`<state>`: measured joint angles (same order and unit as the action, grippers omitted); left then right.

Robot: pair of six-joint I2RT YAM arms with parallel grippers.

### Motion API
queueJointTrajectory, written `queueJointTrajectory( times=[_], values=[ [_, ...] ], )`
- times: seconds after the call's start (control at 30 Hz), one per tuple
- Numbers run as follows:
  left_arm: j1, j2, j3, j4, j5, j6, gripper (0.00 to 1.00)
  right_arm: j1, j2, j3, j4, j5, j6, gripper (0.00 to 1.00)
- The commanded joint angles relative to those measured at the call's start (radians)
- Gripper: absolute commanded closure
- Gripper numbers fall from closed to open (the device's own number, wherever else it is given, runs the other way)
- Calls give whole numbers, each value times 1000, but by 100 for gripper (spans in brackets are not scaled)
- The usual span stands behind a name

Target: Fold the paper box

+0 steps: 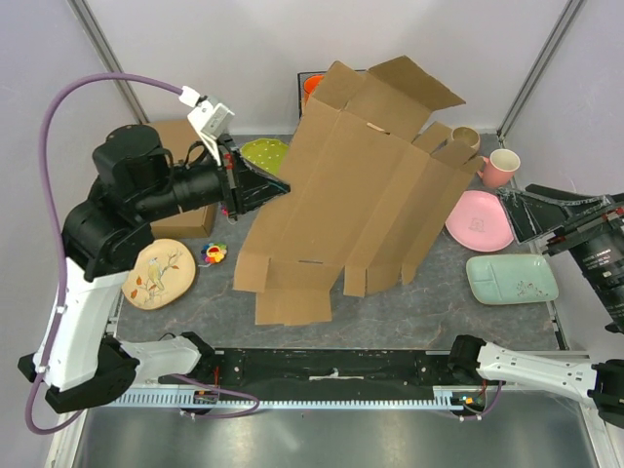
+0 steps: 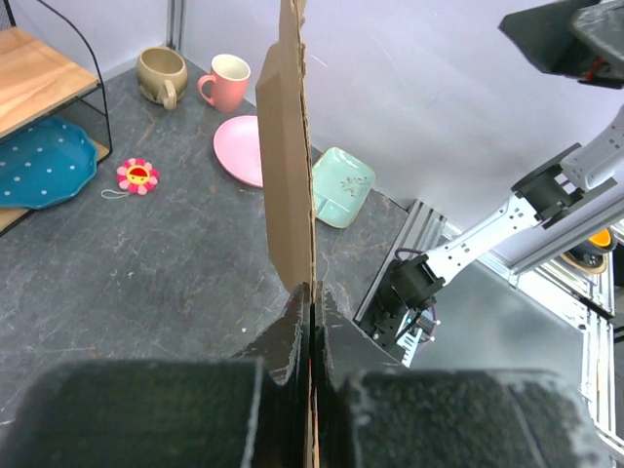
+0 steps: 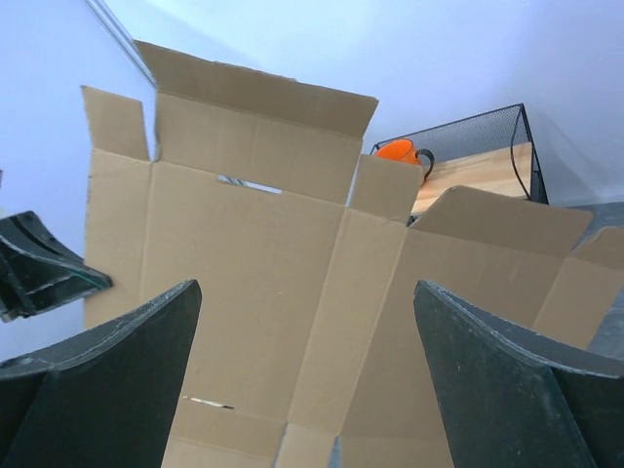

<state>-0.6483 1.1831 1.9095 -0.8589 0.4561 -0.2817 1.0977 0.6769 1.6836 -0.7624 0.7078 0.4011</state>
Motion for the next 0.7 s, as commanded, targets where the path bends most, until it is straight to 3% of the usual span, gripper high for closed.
queueJointTrajectory(
  times=[0.0,0.33,0.67],
  values=[
    [-4,-25,94,-39,58,23,98,4,55,16,-51,-36,-30,2],
    [-4,-60,8,43,243,-79,98,5,58,10,-51,-30,-48,2],
    [16,110,-12,49,223,-33,98,5,7,-39,-57,-11,-50,2]
  ],
)
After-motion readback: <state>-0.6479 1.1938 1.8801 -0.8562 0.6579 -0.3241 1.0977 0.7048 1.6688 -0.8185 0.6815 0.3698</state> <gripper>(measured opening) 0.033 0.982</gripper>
